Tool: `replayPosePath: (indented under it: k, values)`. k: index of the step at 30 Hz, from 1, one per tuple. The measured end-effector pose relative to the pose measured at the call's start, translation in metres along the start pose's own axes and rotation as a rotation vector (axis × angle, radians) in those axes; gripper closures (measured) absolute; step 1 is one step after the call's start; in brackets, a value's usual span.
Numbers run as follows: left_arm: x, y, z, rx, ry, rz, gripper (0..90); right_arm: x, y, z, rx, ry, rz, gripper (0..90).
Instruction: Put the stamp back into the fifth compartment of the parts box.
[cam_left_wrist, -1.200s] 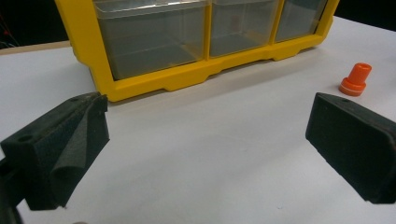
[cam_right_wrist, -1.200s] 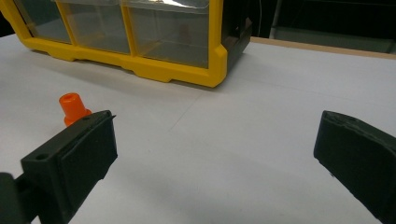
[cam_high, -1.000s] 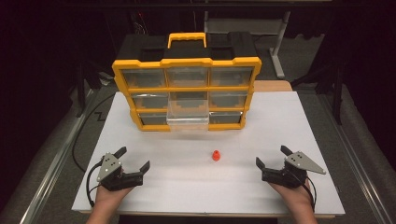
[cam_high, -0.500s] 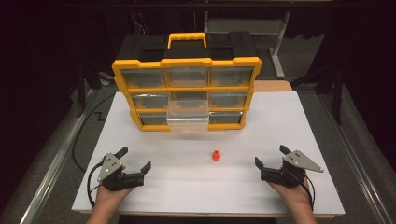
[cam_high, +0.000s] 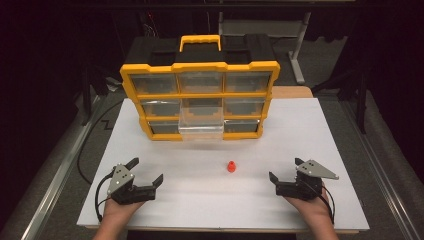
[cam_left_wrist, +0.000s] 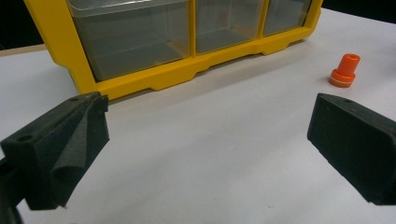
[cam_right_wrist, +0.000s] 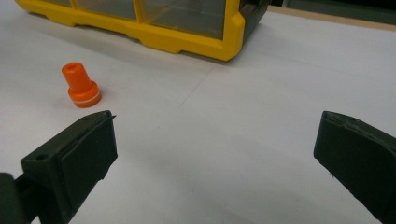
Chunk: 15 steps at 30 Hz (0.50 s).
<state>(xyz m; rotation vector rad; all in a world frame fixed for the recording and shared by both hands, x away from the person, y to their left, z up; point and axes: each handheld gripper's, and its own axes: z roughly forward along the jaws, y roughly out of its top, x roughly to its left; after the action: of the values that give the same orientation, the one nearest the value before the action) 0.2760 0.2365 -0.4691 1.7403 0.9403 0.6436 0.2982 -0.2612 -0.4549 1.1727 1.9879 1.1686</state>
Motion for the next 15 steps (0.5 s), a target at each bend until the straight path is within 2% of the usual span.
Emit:
replayPosePath:
  k: [5,13,15]
  values:
    - [0.0007,0.0002,-0.0009,-0.01,0.0,-0.003,0.3,0.0024,-0.0002,0.0032,0.062,0.003,-0.019,0.1]
    - [0.0005,0.0,-0.0002,-0.003,-0.004,-0.004,0.3,0.0053,-0.0015,0.0076,0.124,0.035,-0.03,0.1]
    - [0.0,-0.0002,0.0,-0.001,-0.004,-0.004,0.3,0.0062,-0.0024,0.0096,0.157,0.051,-0.031,0.1]
